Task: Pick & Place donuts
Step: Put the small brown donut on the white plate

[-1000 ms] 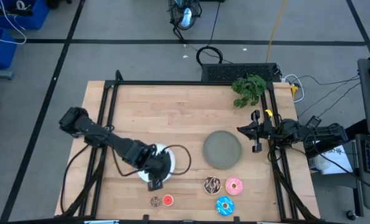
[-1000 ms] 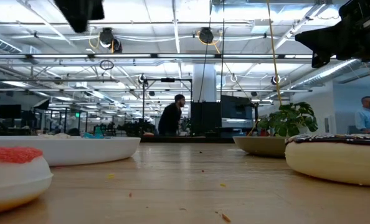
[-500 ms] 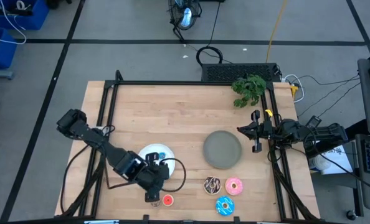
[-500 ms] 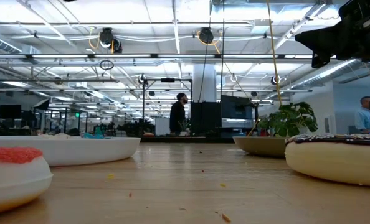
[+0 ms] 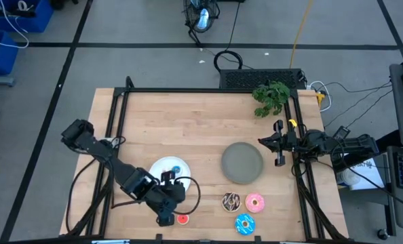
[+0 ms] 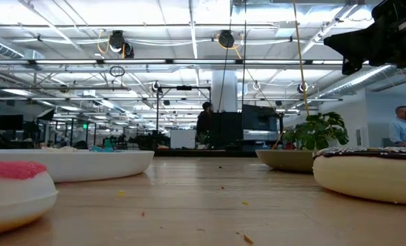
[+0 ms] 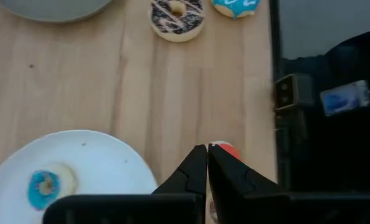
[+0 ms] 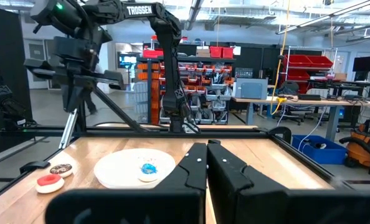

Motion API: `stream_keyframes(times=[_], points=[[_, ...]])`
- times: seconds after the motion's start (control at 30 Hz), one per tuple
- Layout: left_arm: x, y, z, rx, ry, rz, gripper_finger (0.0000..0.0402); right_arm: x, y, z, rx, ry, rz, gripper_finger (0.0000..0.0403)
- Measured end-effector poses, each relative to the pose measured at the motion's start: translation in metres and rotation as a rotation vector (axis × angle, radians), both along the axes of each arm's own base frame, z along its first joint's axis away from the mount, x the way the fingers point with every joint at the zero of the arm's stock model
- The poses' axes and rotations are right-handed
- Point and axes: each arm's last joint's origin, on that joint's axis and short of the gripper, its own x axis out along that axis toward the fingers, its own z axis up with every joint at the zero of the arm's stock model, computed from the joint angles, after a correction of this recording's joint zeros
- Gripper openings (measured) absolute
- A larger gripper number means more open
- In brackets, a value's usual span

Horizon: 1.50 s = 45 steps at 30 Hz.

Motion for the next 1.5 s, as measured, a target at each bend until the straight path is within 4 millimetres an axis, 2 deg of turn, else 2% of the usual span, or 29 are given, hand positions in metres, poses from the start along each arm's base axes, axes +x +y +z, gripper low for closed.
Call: stream_keyframes(times=[0.1,0.23,0.4,0.5,0.67,0.8,0.97,1.13,1.27,1.5], points=[[0.003,-0.006,-0.007,-0.015,0.021,0.007,0.0019,0.0,0.0,0.0,0.0,0.0,-0.001,0.0],[0.014,-0.02,-0.027,-0.042,0.123,-0.036,0.0005,0.0,0.0,-0.001,-0.001,0.005,0.0,0.0],[0.027,-0.031,-0.037,0.012,0.249,-0.004,0.0013,0.0,0.0,-0.001,-0.001,0.011,0.002,0.0],[0.029,-0.038,-0.035,0.075,0.323,0.019,0.0015,0.001,0.0,-0.001,0.007,0.013,0.003,0.0],[0.026,-0.054,-0.024,0.159,0.342,-0.008,0.0007,0.001,0.0,-0.002,0.009,0.016,0.003,0.0],[0.022,-0.059,-0.021,0.186,0.338,-0.047,0.0006,0.001,0.0,-0.002,0.016,0.019,0.005,0.0],[0.011,-0.074,-0.036,0.198,0.408,-0.153,0.0009,0.001,0.0,-0.002,0.015,0.026,0.005,0.0],[0.011,-0.076,-0.043,0.205,0.414,-0.055,0.0007,0.001,0.0,-0.003,0.012,0.035,0.003,0.0],[0.012,-0.075,-0.047,0.22,0.406,0.054,0.005,0.001,0.0,-0.003,-0.012,0.036,-0.001,0.0],[0.015,-0.088,-0.063,0.202,0.409,-0.004,0.0182,0.001,0.0,-0.003,-0.035,0.031,-0.007,0.0]])
